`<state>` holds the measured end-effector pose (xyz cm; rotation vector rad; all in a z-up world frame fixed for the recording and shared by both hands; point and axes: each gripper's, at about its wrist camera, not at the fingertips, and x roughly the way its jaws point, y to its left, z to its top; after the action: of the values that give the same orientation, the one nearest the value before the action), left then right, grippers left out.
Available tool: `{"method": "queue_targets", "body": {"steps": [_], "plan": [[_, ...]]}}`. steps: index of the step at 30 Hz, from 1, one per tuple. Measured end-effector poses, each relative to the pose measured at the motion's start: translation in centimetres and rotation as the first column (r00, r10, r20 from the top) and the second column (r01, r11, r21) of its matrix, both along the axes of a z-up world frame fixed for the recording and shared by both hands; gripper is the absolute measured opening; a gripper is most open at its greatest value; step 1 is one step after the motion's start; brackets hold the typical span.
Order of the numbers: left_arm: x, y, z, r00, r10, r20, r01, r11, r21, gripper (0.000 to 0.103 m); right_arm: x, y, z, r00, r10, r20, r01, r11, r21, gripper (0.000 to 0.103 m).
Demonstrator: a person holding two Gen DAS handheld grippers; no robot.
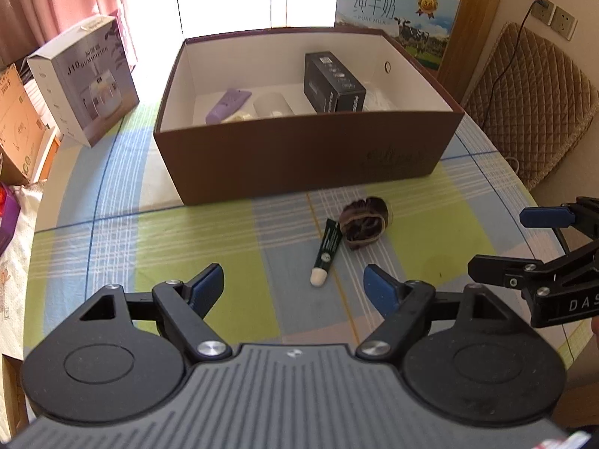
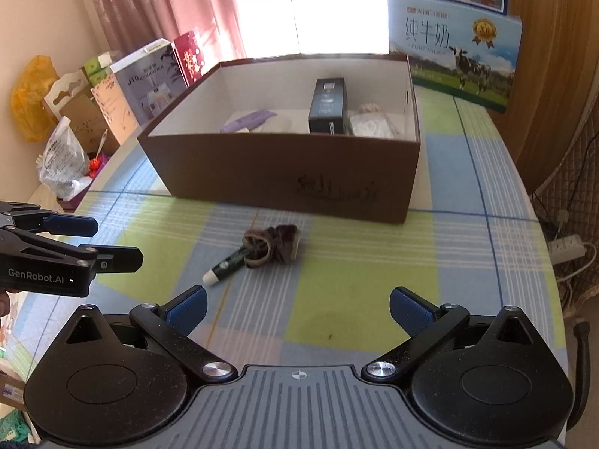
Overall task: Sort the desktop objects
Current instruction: 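Move the left tool to the green tube while the right tool approaches the brown scrunchie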
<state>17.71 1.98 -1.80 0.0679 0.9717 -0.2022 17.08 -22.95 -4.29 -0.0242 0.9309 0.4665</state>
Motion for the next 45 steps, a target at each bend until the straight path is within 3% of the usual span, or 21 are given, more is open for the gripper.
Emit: {"method": "queue_targets", "body": {"steps": [21,34,45], "plan": [[0.5,-0.7,-2.5,0.999,-0.042,-0.028,0.042,0.999,0.012,0.071,0.6,0.0,-2.5,0.998,-0.038,-0.043,0.038,0.999,-0.001,0.101],[3.0,-1.5,-4.8,0.995,-0.081,-0.049,0.083,0.996,0.029,0.063,2.6,0.1,-3.8,0.997,-0.056,-0.049,0.055,0.998,-0.015,0.101],[5.8,-3.1,-7.6,0.982,-0.150,-0.112,0.157,0.986,0.053,0.052,4.7,-0.7,-5.1,0.992,-0.102,-0.081,0.100,0.994,-0.033,0.101]]}}
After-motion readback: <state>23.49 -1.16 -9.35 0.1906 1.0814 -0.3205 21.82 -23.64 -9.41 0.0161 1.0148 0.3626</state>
